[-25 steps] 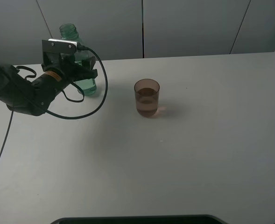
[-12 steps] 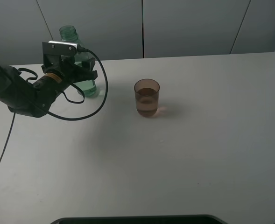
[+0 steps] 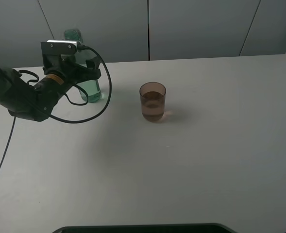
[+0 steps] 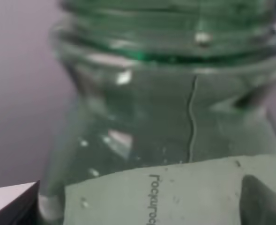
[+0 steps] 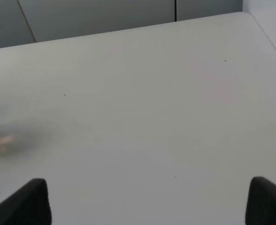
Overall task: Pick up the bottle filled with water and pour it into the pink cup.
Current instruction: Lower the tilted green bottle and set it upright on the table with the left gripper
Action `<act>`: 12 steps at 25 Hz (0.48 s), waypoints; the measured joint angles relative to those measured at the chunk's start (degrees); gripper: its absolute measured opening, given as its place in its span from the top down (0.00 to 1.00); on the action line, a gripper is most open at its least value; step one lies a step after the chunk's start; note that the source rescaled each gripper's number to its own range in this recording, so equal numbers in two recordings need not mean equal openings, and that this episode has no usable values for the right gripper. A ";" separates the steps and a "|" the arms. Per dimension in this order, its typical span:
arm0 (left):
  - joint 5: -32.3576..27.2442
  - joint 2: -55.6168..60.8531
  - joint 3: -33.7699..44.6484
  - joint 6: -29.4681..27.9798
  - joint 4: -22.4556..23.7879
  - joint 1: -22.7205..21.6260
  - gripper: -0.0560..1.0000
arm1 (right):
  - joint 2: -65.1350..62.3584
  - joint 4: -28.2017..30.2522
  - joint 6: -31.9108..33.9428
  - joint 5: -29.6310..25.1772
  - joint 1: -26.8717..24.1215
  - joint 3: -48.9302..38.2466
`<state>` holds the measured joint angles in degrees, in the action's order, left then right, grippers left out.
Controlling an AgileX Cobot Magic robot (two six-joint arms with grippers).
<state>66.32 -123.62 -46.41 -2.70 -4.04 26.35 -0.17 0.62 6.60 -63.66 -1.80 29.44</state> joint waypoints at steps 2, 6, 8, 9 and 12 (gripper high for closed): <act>0.11 0.10 0.00 0.00 0.00 0.00 0.04 | 0.00 0.00 0.00 0.00 0.00 0.00; -0.12 1.85 0.00 0.00 0.00 0.00 0.04 | 0.00 0.00 0.00 0.00 0.00 0.00; -0.66 3.70 0.00 0.00 0.11 0.00 0.04 | 0.00 0.00 0.00 0.00 0.00 0.00; -1.17 4.83 0.00 0.00 0.22 0.00 0.02 | 0.00 0.00 0.00 0.00 0.00 0.00; -3.27 8.76 0.00 0.00 0.22 0.00 0.01 | 0.00 0.00 0.00 0.00 0.00 0.00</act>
<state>63.05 -114.86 -46.41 -2.70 -3.82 26.35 -0.17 0.62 6.60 -63.66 -1.80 29.44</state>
